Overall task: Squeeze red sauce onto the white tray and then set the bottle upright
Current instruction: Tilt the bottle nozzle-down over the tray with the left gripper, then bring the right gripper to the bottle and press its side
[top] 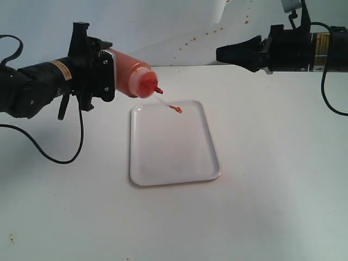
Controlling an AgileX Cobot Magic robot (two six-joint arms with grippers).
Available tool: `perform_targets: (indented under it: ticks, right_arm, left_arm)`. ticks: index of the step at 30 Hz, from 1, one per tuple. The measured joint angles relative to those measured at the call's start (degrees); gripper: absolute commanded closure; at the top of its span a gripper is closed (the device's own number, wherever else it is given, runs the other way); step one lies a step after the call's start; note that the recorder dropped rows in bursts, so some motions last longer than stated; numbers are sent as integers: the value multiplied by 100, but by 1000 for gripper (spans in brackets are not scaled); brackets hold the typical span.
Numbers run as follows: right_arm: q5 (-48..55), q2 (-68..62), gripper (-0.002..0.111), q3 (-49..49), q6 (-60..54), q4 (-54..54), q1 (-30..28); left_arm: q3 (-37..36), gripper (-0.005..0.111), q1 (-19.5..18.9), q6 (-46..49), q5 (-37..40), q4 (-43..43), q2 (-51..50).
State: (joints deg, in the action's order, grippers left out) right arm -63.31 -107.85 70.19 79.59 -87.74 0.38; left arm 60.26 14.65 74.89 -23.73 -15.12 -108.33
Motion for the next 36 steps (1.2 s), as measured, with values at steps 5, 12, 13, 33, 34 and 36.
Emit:
perform_targets:
  ticks: [5, 12, 13, 33, 34, 36]
  right_arm:
    - [-52, -54, 108, 13, 26, 446, 0]
    - [-24, -54, 74, 13, 148, 802, 0]
    - [-7, -54, 62, 13, 181, 817, 0]
    - [1973, -58, 11, 798, -319, -164, 1663]
    - [2025, -58, 11, 798, -269, -174, 1672]
    - [2085, -67, 11, 798, -179, -186, 1672]
  left_arm:
    - [0, 107, 0, 3274, -1350, 2410, 0]
    - [0, 107, 0, 4559, -2459, 2090, 0]
    - [0, 107, 0, 4559, -2574, 1926, 0]
    - [0, 107, 0, 4583, -3979, -330, -384]
    - [0, 107, 0, 4583, -3992, -393, -384]
    - [0, 107, 0, 4583, -4016, -481, -384]
